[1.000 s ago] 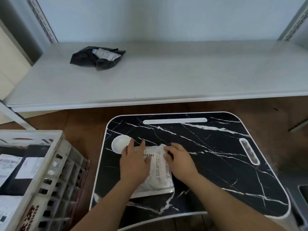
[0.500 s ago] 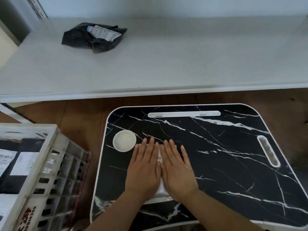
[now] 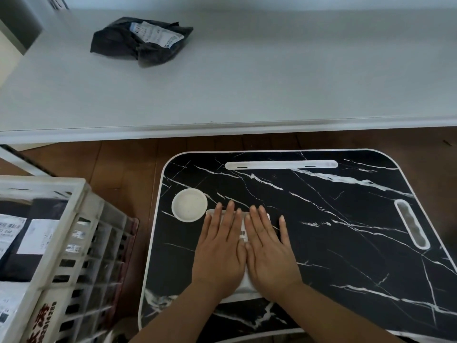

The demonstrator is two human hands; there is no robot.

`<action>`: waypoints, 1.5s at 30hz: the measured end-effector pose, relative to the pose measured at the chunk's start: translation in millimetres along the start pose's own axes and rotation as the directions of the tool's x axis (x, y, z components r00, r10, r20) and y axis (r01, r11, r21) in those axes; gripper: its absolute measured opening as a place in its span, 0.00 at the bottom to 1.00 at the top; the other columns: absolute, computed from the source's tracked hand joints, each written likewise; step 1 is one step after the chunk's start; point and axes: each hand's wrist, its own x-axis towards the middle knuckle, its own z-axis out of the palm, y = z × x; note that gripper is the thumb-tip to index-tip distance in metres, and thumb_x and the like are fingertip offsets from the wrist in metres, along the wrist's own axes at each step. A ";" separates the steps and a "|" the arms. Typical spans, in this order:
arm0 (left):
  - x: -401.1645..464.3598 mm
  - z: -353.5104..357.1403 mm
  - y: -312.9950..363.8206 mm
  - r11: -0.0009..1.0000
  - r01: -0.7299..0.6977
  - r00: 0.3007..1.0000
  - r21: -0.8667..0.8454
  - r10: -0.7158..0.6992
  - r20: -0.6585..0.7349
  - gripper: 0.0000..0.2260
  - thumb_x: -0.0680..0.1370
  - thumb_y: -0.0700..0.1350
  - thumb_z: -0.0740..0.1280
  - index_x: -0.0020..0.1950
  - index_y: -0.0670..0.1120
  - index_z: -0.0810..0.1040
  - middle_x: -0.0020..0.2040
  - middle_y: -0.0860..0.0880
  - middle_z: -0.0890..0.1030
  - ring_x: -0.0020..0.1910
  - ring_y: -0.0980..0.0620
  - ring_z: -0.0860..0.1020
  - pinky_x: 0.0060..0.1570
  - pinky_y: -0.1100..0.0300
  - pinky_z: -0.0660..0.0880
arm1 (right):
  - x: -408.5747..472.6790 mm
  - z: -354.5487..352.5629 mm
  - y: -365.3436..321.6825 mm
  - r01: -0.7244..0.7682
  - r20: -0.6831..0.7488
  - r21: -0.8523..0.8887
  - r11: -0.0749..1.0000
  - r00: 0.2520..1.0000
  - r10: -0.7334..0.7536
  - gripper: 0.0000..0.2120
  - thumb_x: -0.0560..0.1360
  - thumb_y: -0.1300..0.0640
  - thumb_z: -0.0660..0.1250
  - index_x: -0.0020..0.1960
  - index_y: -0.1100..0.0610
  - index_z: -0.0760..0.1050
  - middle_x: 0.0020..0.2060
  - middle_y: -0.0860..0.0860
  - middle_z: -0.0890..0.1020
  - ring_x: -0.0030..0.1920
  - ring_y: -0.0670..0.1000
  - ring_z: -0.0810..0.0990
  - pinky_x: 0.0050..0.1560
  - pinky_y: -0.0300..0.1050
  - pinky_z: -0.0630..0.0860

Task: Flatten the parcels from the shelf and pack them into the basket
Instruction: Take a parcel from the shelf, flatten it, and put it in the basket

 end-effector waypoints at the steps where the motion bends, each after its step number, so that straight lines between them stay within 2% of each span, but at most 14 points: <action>1: -0.2 0.4 -0.1 1.000 0.004 1.000 -0.002 -0.004 0.004 0.26 0.80 0.50 0.50 0.77 0.44 0.57 0.79 0.45 0.54 0.78 0.46 0.50 0.72 0.47 0.54 | -0.5 0.1 0.0 0.000 -0.003 0.014 1.000 1.000 0.000 0.26 0.83 0.48 0.41 0.77 0.58 0.56 0.78 0.52 0.56 0.78 0.50 0.51 0.73 0.60 0.50; 10: 0.6 -2.3 1.7 1.000 0.006 1.000 -0.015 -0.007 -0.018 0.25 0.79 0.50 0.51 0.76 0.45 0.63 0.77 0.47 0.60 0.77 0.44 0.52 0.71 0.48 0.55 | -0.2 0.0 0.3 -0.027 -0.001 0.026 0.999 1.000 0.027 0.25 0.82 0.49 0.46 0.77 0.54 0.58 0.77 0.49 0.58 0.77 0.49 0.54 0.70 0.66 0.50; 15: 1.3 -2.2 1.6 1.000 0.014 1.000 0.006 -0.014 0.000 0.25 0.79 0.51 0.50 0.75 0.45 0.64 0.77 0.47 0.61 0.77 0.42 0.53 0.71 0.48 0.55 | 0.0 -1.1 1.1 -0.027 -0.002 0.021 0.999 1.000 0.028 0.25 0.80 0.50 0.49 0.76 0.54 0.62 0.75 0.48 0.63 0.76 0.48 0.58 0.69 0.64 0.52; 20: 0.6 -2.6 1.3 0.999 0.024 0.999 0.027 -0.025 0.024 0.25 0.80 0.52 0.49 0.76 0.46 0.62 0.77 0.47 0.61 0.77 0.44 0.52 0.71 0.47 0.53 | 0.0 -2.9 0.8 -0.009 0.022 -0.020 1.000 1.000 0.010 0.26 0.81 0.49 0.49 0.77 0.55 0.58 0.77 0.50 0.59 0.77 0.50 0.56 0.70 0.66 0.48; 23: 0.8 -4.5 0.8 1.000 0.013 0.999 0.020 -0.014 0.044 0.25 0.80 0.52 0.48 0.76 0.46 0.61 0.77 0.46 0.60 0.77 0.43 0.53 0.72 0.47 0.52 | 0.3 -3.8 1.2 -0.007 0.060 -0.052 0.999 0.998 0.010 0.26 0.82 0.48 0.45 0.78 0.56 0.55 0.78 0.52 0.56 0.77 0.52 0.54 0.69 0.68 0.47; 25: -0.8 -6.9 -2.6 1.000 -0.022 0.998 0.018 0.020 0.058 0.25 0.81 0.53 0.45 0.77 0.46 0.57 0.78 0.46 0.57 0.78 0.44 0.50 0.73 0.48 0.50 | 0.0 -4.1 1.2 -0.001 0.094 -0.057 0.998 0.996 0.006 0.26 0.83 0.48 0.41 0.78 0.56 0.53 0.78 0.52 0.55 0.77 0.52 0.53 0.68 0.68 0.47; 28: -11.7 -9.0 -14.2 0.995 -0.093 0.992 0.027 0.090 0.094 0.27 0.82 0.58 0.40 0.79 0.47 0.51 0.79 0.45 0.48 0.78 0.45 0.44 0.73 0.48 0.48 | 1.2 -6.7 1.7 -0.007 0.150 -0.052 0.999 0.989 0.015 0.27 0.82 0.47 0.43 0.78 0.56 0.50 0.78 0.52 0.52 0.78 0.52 0.49 0.68 0.70 0.45; 31: -23.3 -12.1 -23.8 0.991 -0.115 0.980 0.071 0.102 0.171 0.33 0.80 0.66 0.41 0.79 0.48 0.44 0.79 0.45 0.43 0.78 0.45 0.42 0.72 0.47 0.48 | 2.5 -15.4 2.9 0.015 0.223 -0.025 1.000 0.975 -0.009 0.29 0.81 0.41 0.35 0.78 0.52 0.38 0.77 0.49 0.34 0.75 0.48 0.31 0.68 0.71 0.34; 32: -24.9 -15.5 -26.2 0.989 -0.126 0.972 0.076 0.108 0.209 0.36 0.77 0.70 0.40 0.78 0.49 0.39 0.79 0.45 0.38 0.77 0.46 0.38 0.73 0.47 0.46 | 3.3 -20.8 2.1 0.028 0.276 -0.004 1.000 0.961 -0.026 0.29 0.79 0.38 0.32 0.76 0.48 0.32 0.74 0.47 0.27 0.73 0.47 0.25 0.67 0.71 0.30; 34: -22.3 -22.3 -25.4 0.986 -0.147 0.942 0.078 0.116 0.317 0.44 0.69 0.77 0.36 0.73 0.52 0.26 0.75 0.47 0.27 0.74 0.46 0.28 0.74 0.46 0.39 | 4.3 -31.2 3.1 0.062 0.361 -0.003 0.998 0.931 -0.057 0.32 0.73 0.32 0.31 0.73 0.42 0.27 0.70 0.46 0.21 0.70 0.48 0.20 0.66 0.72 0.27; 36: -19.9 -30.7 -21.4 0.981 -0.160 0.911 0.114 0.102 0.399 0.49 0.62 0.80 0.34 0.68 0.50 0.18 0.70 0.46 0.20 0.70 0.46 0.23 0.74 0.45 0.35 | 4.8 -36.9 3.2 0.082 0.405 -0.017 0.996 0.912 -0.068 0.35 0.70 0.29 0.32 0.73 0.41 0.28 0.69 0.46 0.20 0.69 0.49 0.19 0.65 0.74 0.28; 39: -17.6 -34.6 -17.5 0.980 -0.138 0.900 0.142 0.064 0.431 0.49 0.59 0.80 0.33 0.65 0.50 0.15 0.69 0.46 0.18 0.70 0.45 0.22 0.74 0.44 0.35 | 6.5 -36.6 1.0 0.087 0.422 -0.050 0.995 0.905 -0.058 0.37 0.69 0.28 0.30 0.73 0.42 0.27 0.68 0.45 0.19 0.69 0.50 0.19 0.64 0.76 0.30; 43: -16.6 -36.2 -14.0 0.978 -0.128 0.881 0.163 0.037 0.472 0.49 0.61 0.80 0.39 0.62 0.51 0.13 0.68 0.47 0.18 0.69 0.45 0.22 0.74 0.44 0.36 | 7.5 -35.0 -4.6 0.096 0.466 -0.129 0.987 0.884 -0.025 0.39 0.60 0.29 0.16 0.69 0.42 0.22 0.65 0.47 0.16 0.69 0.54 0.18 0.61 0.78 0.31; 45: -16.9 -36.8 -13.1 0.979 -0.119 0.883 0.167 0.028 0.468 0.49 0.60 0.80 0.38 0.61 0.52 0.12 0.68 0.48 0.17 0.69 0.44 0.22 0.74 0.44 0.36 | 4.8 -37.4 -2.3 0.113 0.489 -0.091 0.989 0.871 -0.055 0.40 0.62 0.27 0.22 0.70 0.42 0.23 0.65 0.45 0.16 0.68 0.54 0.17 0.62 0.78 0.31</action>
